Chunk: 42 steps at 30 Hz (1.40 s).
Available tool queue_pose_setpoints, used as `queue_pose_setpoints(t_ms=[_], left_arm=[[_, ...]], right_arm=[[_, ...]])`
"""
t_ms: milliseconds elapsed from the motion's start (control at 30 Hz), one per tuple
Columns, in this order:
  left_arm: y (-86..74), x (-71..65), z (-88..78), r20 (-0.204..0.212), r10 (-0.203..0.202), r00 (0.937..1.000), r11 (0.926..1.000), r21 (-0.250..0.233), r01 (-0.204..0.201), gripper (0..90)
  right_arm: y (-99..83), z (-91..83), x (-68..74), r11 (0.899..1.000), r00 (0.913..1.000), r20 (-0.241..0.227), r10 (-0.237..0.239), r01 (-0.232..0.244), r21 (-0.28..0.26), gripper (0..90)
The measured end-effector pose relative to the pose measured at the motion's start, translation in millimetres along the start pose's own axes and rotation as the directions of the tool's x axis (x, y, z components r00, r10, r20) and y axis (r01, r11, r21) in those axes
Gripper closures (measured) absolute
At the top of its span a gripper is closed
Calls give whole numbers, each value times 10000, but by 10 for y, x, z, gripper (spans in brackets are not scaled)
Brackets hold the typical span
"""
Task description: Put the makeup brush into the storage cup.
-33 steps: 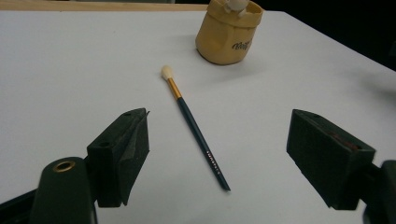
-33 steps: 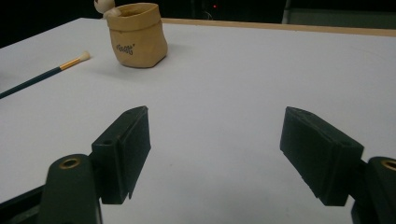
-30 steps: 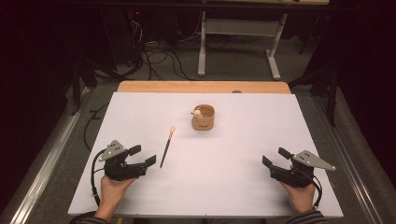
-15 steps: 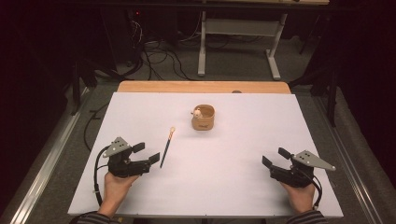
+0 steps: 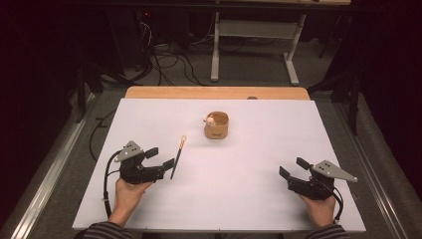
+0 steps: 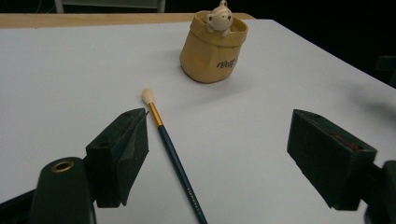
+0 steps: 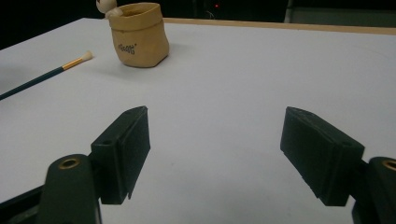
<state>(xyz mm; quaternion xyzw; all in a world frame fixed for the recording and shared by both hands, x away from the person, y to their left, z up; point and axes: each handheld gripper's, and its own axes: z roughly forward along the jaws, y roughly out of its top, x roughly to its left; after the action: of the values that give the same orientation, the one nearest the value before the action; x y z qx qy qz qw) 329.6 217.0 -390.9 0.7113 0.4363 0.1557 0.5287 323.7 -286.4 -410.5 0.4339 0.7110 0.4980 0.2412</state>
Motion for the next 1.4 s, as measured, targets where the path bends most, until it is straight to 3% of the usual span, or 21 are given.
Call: queue_pose_setpoints(t_ms=[467,633,833,967,1400], left_arm=[[112,-22,138,-68,122,9999,9999,-46,-122,207],[154,-26,203,-268,435,9987,9990,-45,-437,200],[214,-16,257,-325,466,9984,9989,-32,-467,205],[261,-11,303,-250,552,9982,9982,226,-547,255],[360,0,446,-462,522,9976,9982,306,-508,251]], right_arm=[[0,-1,-8,10000,10000,-19,-49,49,-39,256],[0,0,-9,10000,10000,-47,-47,47,-38,256],[0,-1,1,10000,10000,-26,12,-12,19,255],[0,-1,1,10000,10000,-27,-11,11,15,254],[0,0,4,10000,9999,-89,-59,59,30,254]])
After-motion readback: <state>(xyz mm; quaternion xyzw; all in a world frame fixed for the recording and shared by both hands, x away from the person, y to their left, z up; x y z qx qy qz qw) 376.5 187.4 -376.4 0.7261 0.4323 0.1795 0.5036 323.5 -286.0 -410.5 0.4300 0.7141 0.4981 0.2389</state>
